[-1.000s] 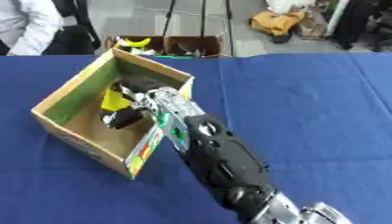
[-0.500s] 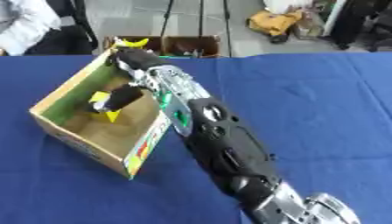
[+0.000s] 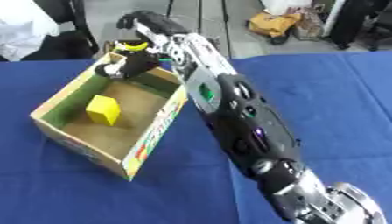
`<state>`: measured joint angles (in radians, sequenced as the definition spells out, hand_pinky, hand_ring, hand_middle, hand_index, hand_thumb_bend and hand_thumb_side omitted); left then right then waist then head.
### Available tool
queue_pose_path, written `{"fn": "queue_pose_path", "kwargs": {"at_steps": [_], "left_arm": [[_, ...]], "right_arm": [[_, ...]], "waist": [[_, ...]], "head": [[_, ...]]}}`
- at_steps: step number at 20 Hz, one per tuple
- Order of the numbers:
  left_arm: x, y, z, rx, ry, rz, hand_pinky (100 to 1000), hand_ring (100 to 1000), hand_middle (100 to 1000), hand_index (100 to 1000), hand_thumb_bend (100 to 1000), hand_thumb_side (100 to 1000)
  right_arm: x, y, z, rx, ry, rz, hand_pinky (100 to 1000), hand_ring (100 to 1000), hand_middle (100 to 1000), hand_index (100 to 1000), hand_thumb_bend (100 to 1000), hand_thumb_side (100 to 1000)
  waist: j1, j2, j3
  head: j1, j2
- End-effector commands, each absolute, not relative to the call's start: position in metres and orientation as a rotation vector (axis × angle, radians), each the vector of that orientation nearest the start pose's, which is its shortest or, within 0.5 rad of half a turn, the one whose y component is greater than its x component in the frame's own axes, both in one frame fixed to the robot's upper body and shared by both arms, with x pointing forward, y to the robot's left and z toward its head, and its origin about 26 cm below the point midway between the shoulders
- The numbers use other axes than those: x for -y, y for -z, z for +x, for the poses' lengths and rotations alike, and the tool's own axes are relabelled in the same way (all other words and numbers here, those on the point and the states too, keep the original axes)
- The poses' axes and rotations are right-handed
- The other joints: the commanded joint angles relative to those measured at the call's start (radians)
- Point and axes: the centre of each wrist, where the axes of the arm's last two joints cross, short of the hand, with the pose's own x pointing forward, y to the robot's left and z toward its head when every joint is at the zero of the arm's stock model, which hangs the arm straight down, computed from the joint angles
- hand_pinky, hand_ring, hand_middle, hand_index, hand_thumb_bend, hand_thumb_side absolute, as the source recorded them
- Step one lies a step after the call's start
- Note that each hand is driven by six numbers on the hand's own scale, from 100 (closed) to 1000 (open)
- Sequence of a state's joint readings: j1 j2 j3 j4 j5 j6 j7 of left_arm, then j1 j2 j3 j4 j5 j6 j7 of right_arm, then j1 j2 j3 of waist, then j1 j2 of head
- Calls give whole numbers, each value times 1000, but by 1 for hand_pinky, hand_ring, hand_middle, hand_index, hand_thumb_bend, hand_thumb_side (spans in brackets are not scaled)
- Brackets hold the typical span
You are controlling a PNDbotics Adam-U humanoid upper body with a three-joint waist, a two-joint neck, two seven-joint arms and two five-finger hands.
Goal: Pick up objects on the table and place them in the box.
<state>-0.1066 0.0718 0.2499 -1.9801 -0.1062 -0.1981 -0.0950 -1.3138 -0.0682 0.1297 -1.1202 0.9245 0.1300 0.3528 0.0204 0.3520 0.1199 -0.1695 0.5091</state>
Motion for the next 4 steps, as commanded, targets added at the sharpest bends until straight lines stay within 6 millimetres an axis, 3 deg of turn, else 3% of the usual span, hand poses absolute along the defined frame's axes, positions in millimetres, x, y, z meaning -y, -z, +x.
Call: {"fn": "queue_pose_path", "kwargs": {"at_steps": [1,4], "left_arm": [[-307,-137,270,2269,136,357,410,589,612,891,100,971],[-309,-137,270,2266,132,367,411,589,612,891,100,971]], "right_arm": [[77,-391,414,2141,-1157,-811,878,1000,854,914,529,550],[99,-408,398,2240,-1062,-809,875,1000,847,911,478,548]], "waist": [[6,-28,-6],[10,-33,-19]], "head": [[7,7],[18,13]]}}
